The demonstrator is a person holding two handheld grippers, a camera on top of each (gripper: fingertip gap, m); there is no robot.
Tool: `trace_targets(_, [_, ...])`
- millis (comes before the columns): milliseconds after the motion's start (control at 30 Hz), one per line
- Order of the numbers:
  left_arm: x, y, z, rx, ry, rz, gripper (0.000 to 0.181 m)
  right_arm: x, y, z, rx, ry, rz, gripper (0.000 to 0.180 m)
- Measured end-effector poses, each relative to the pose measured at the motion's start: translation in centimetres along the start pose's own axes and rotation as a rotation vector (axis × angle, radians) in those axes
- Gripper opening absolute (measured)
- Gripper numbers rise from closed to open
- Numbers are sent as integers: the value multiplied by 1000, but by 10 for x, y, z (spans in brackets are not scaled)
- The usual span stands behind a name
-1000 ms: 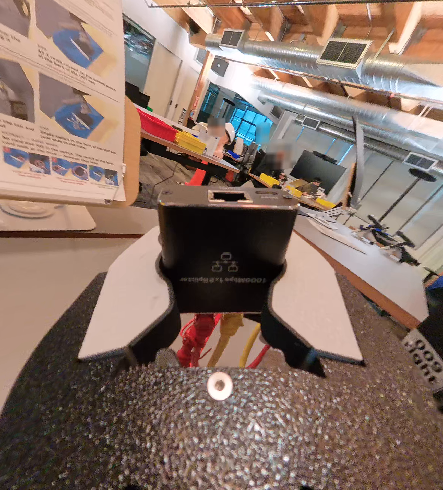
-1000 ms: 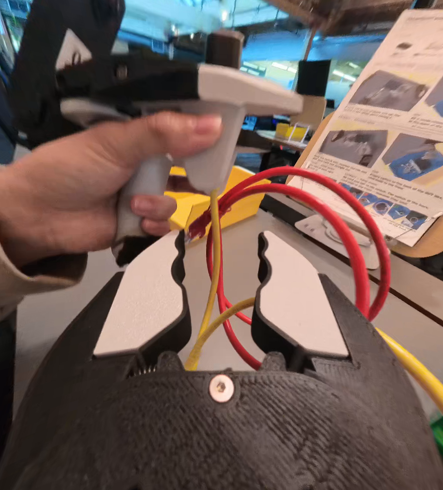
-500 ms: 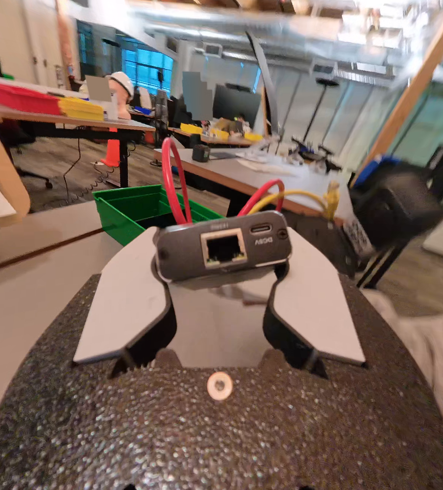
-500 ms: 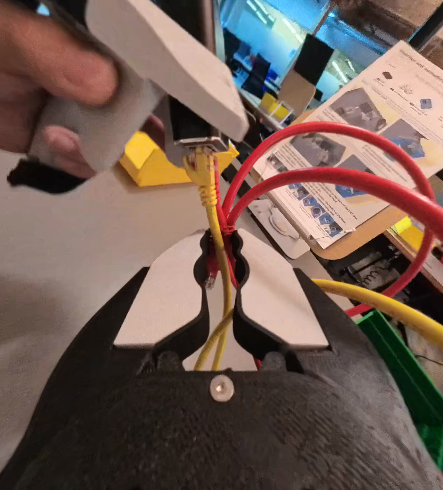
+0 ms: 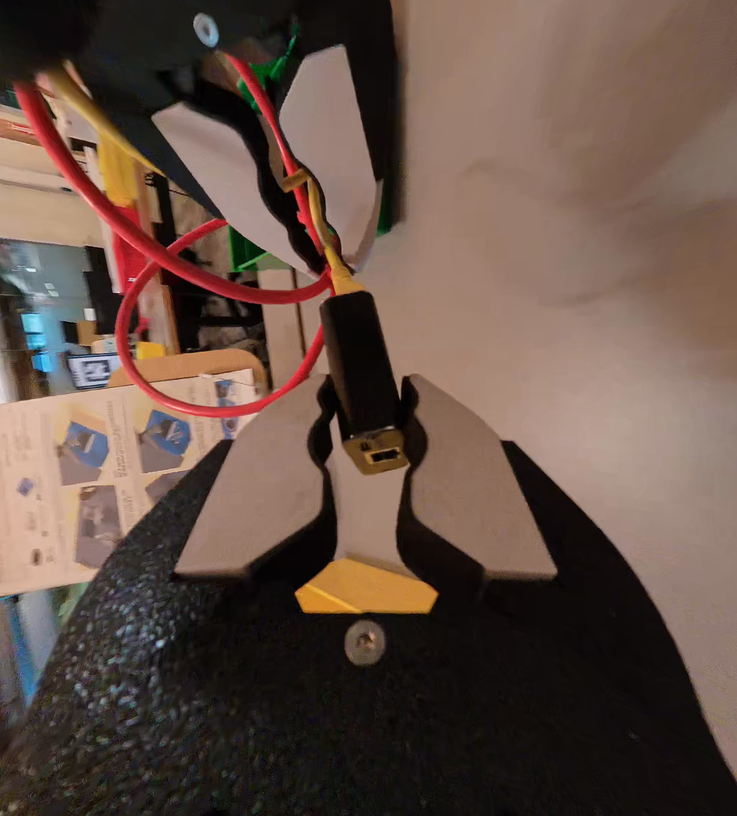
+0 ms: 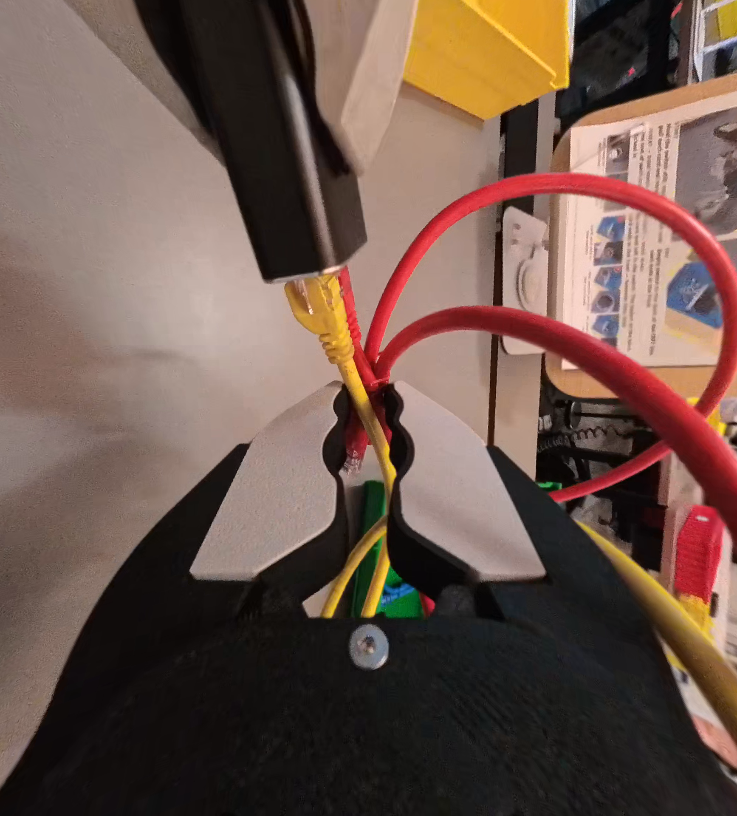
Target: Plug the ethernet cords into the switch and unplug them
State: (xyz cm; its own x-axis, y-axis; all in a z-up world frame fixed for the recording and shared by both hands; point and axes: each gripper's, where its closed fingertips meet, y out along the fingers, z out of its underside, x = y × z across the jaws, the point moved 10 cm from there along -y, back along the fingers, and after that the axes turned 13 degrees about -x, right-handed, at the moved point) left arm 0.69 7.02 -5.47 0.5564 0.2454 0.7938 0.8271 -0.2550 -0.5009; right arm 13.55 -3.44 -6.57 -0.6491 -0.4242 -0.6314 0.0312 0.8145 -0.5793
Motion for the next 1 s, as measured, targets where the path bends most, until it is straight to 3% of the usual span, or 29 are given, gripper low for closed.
trace_targets(67, [-1, 6, 2, 17, -18, -40, 26, -3, 3, 1, 31, -7, 24, 16])
trace_targets(167, [6, 4, 15, -82, -173, -60, 24, -8, 4, 5, -55, 60, 42, 18])
trace_targets(333, [25, -17, 54, -268, -483, -242, 24, -13, -27, 3, -246, 168, 323, 42])
trace_targets(467, [30, -28, 79, -512, -809, -370, 24, 3, -50, -10, -563, 396, 491, 39])
trace_targets(567, [26, -26, 87, -701, -994, -443, 24, 18, -44, -21, -943, 610, 356, 26])
trace_targets(667, [18, -20, 92, -899, -1198, -509, 25, 19, -18, -9, -1007, 828, 294, 27])
trace_targets(767, [8, -8, 93, -960, -1280, -497, 24, 22, 12, 2, -1018, 1035, 206, 20])
trace_targets(833, [3, 1, 90, -972, -1324, -485, 24, 30, 40, 8, -931, 1214, -22, 22])
trace_targets(900, [3, 7, 88, -973, -1339, -476, 24, 36, 56, 6, -1034, 1299, -248, 24])
trace_targets(1000, [3, 10, 84, -1030, -1373, -445, 24, 33, 56, 16, -1296, 1435, -16, 25])
